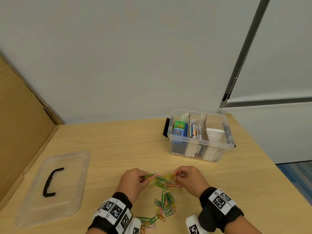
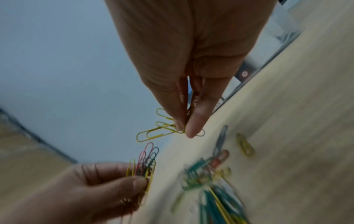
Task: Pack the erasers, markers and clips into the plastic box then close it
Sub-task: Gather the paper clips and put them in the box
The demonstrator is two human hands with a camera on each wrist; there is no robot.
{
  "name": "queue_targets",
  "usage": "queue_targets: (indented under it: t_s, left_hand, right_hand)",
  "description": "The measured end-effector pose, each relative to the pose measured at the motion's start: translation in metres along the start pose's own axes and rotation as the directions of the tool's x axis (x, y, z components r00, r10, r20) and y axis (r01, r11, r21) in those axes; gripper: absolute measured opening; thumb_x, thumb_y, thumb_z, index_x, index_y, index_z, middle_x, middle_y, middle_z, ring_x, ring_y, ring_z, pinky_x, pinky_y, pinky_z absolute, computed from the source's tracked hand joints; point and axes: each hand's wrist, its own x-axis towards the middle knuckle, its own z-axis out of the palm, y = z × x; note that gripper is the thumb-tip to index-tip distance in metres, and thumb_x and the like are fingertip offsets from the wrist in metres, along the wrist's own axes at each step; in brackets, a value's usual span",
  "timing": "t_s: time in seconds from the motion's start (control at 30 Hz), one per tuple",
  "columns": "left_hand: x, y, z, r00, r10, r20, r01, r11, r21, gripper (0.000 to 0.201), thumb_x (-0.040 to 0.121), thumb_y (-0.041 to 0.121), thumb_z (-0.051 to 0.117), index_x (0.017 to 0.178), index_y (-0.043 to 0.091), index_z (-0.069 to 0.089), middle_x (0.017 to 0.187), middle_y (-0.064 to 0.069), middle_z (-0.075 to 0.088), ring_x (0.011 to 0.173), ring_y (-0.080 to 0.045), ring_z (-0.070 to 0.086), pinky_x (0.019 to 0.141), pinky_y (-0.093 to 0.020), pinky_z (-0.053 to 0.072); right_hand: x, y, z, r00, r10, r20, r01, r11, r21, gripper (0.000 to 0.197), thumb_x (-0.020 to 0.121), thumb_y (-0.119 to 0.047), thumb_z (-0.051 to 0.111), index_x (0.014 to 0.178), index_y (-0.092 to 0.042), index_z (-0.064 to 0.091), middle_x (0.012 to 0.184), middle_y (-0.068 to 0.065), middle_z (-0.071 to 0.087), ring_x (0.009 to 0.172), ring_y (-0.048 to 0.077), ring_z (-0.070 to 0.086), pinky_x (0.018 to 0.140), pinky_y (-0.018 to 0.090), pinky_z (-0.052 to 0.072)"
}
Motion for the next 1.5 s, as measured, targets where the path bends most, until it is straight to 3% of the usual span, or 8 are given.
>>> queue_targets:
  t_s: [0.27, 0.5, 0.67, 0.8, 1.0, 1.1, 1.27, 1.5]
  left_hand:
    - [0.008, 0.016, -0.010, 0.997, 0.003, -0.083, -0.012, 0.993, -0.113, 0.017, 0.084, 0.023, 0.070, 0.099, 0.024, 0.075, 0.087, 0.005, 0.070, 0.078, -0.005, 0.063, 0.075, -0.021, 0.051]
    - [0.012, 0.025, -0.007, 0.993, 0.005, -0.119, -0.023, 0.988, -0.152, 0.016, 0.082, 0.021, 0.071, 0.098, 0.023, 0.075, 0.086, 0.006, 0.070, 0.094, 0.005, 0.054, 0.066, -0.006, 0.044]
    - [0.010, 0.030, -0.006, 0.994, -0.005, -0.111, -0.016, 0.983, -0.184, 0.017, 0.082, 0.019, 0.071, 0.099, 0.023, 0.075, 0.086, 0.006, 0.070, 0.093, 0.004, 0.055, 0.066, -0.004, 0.044]
    - [0.009, 0.032, -0.005, 0.994, -0.002, -0.109, -0.017, 0.984, -0.179, 0.018, 0.082, 0.019, 0.071, 0.099, 0.022, 0.075, 0.086, 0.007, 0.069, 0.094, 0.005, 0.055, 0.066, -0.004, 0.044]
    - [0.006, 0.030, -0.003, 0.993, -0.013, -0.118, -0.013, 0.976, -0.215, 0.017, 0.081, 0.018, 0.072, 0.098, 0.022, 0.075, 0.083, 0.012, 0.067, 0.086, 0.010, 0.058, 0.065, -0.004, 0.044]
    - [0.005, 0.029, -0.002, 0.993, -0.013, -0.120, -0.011, 0.979, -0.205, 0.018, 0.082, 0.020, 0.072, 0.099, 0.024, 0.075, 0.085, 0.013, 0.068, 0.089, 0.010, 0.057, 0.065, -0.004, 0.045]
    - [0.005, 0.049, -0.004, 0.994, 0.013, -0.104, -0.038, 0.968, -0.250, 0.019, 0.081, 0.019, 0.073, 0.095, 0.031, 0.074, 0.083, 0.014, 0.068, 0.083, 0.007, 0.060, 0.065, -0.009, 0.049]
    - [0.052, 0.153, 0.003, 0.930, 0.349, -0.112, -0.353, 0.936, -0.018, 0.017, 0.088, 0.027, 0.062, 0.101, 0.028, 0.073, 0.086, 0.007, 0.066, 0.078, -0.008, 0.059, 0.070, -0.022, 0.046]
  right_hand:
    - [-0.017, -0.045, -0.068, 0.991, -0.063, -0.119, 0.100, 0.939, 0.330, 0.013, 0.084, 0.005, 0.062, 0.084, -0.006, 0.069, 0.082, 0.009, 0.070, 0.079, 0.021, 0.067, 0.070, 0.026, 0.059]
    - [-0.007, -0.066, -0.141, 0.931, -0.113, -0.348, 0.221, 0.931, 0.289, 0.015, 0.085, 0.005, 0.062, 0.081, -0.009, 0.067, 0.081, 0.009, 0.068, 0.073, 0.018, 0.067, 0.065, 0.019, 0.058]
    - [0.036, -0.041, -0.169, 0.884, -0.102, -0.456, 0.037, 0.988, -0.148, 0.012, 0.085, 0.002, 0.062, 0.079, -0.008, 0.068, 0.086, 0.015, 0.068, 0.076, 0.025, 0.068, 0.071, 0.031, 0.060]
    - [0.071, -0.036, -0.167, 0.934, -0.062, -0.352, -0.178, 0.774, -0.608, 0.012, 0.087, -0.008, 0.058, 0.089, -0.007, 0.070, 0.096, 0.012, 0.069, 0.084, 0.023, 0.062, 0.083, 0.029, 0.052]
    - [0.088, -0.048, -0.162, 0.965, 0.107, -0.241, -0.254, 0.621, -0.742, 0.031, 0.092, -0.010, 0.054, 0.121, -0.007, 0.060, 0.126, 0.011, 0.060, 0.117, 0.025, 0.056, 0.104, 0.031, 0.041]
    - [0.070, -0.043, -0.165, 0.957, -0.052, -0.286, -0.146, 0.765, -0.628, 0.027, 0.093, -0.007, 0.050, 0.116, -0.012, 0.064, 0.115, 0.007, 0.065, 0.104, 0.022, 0.061, 0.094, 0.031, 0.048]
    - [0.021, 0.004, -0.154, 0.702, -0.489, -0.518, 0.060, 0.765, -0.641, 0.031, 0.096, -0.020, 0.045, 0.122, -0.011, 0.060, 0.120, 0.006, 0.063, 0.111, 0.023, 0.054, 0.093, 0.038, 0.048]
    - [0.018, 0.057, -0.145, 0.734, -0.486, -0.475, 0.184, 0.815, -0.550, 0.056, 0.096, -0.045, 0.018, 0.146, -0.026, 0.034, 0.151, -0.015, 0.032, 0.135, 0.002, 0.032, 0.109, 0.024, 0.026]
